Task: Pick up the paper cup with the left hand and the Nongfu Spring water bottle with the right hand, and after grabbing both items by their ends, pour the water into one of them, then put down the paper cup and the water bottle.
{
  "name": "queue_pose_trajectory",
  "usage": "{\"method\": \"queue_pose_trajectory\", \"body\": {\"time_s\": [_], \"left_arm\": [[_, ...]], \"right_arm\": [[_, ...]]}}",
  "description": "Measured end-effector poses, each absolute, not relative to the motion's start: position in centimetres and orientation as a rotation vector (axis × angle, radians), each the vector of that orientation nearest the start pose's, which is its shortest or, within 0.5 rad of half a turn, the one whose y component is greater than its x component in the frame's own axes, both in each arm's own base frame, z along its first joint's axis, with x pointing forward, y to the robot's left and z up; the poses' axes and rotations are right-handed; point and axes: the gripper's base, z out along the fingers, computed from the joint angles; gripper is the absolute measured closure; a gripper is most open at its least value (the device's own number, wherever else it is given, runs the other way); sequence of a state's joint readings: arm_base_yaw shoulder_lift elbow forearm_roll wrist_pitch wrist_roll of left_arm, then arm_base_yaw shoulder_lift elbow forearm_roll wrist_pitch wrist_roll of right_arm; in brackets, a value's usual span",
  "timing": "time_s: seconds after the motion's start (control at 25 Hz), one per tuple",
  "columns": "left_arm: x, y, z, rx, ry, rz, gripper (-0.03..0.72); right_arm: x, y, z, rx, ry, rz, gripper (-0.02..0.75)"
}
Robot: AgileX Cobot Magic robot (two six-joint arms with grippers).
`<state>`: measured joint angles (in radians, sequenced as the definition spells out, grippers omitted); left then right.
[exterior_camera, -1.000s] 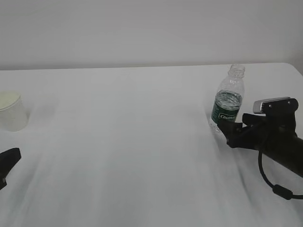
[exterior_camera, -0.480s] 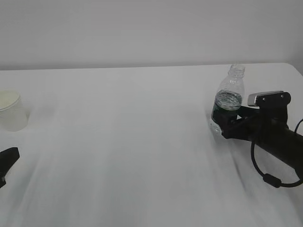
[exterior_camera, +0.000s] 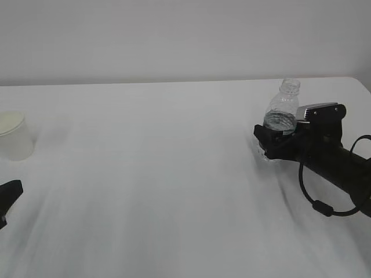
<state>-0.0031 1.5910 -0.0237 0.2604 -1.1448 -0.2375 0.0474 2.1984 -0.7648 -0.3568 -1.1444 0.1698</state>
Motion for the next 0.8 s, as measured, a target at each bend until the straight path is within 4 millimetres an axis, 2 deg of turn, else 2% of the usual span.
{"method": "queue_pose_trajectory", "body": {"time_s": [0.52,0.8], "left_arm": [[17.23,-2.07,12.66,0.025,1.921,-0.306,0.273],[17.23,-2.05,12.66,0.023,1.920,-0.305,0.274]], "right_arm": [[35.71,4.62,6.40,-0.256,1.793,0.345,0.125],[35.69,4.67,6.39,-0.254,1.795,0.355,0.169]]}}
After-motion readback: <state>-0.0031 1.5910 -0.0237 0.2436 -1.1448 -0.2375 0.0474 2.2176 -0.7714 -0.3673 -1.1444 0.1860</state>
